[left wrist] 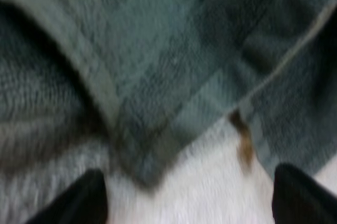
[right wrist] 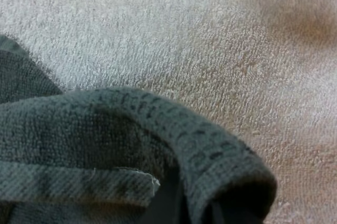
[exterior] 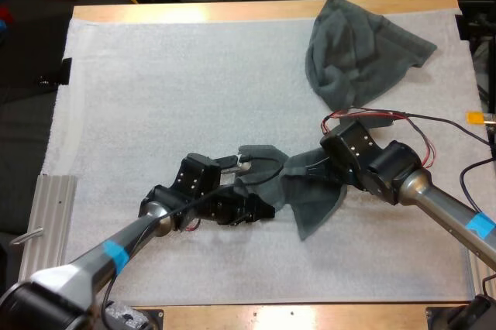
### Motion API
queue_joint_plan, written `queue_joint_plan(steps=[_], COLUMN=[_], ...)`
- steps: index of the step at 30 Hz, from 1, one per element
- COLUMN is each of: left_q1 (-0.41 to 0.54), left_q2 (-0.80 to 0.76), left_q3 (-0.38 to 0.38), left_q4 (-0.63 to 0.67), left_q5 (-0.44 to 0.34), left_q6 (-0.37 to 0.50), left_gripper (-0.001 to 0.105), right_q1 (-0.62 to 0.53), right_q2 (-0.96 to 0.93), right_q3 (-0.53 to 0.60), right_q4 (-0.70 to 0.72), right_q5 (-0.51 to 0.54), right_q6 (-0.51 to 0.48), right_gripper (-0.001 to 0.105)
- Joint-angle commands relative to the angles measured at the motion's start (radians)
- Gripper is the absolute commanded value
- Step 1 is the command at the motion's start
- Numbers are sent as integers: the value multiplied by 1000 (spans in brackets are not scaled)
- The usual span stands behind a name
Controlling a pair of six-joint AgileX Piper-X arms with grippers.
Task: Pick towel from pile, fold and stack
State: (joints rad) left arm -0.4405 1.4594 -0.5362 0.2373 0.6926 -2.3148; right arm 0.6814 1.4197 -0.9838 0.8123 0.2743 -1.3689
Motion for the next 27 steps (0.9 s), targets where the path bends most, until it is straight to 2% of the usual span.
queue_joint_plan(steps=[1,11,13,19,25,27], left_q1=[-3,-3,-3,-3,-3,-3], left_q2=[18,77,77,80,80,80], left_q3=[-7,-41,-41,-41,-41,-41], left_q4=[-37,-65,-56,-54,-47,-47], left_q5=[20,32,32,24,-14,-23], left_q6=[-26,-43,-43,-43,-43,-41], left_gripper=[63,63,60,36,6,0], right_q1=[-3,-3,-3,-3,-3,-3], right_q2=[-7,-7,-7,-7,-7,-7], right_q3=[-1,-1,-1,-1,-1,-1], right_q4=[9,9,9,9,9,9], right_q5=[7,7,7,7,7,7], right_q6=[-4,-4,-4,-4,-4,-4], right_gripper=[0,0,0,0,0,0])
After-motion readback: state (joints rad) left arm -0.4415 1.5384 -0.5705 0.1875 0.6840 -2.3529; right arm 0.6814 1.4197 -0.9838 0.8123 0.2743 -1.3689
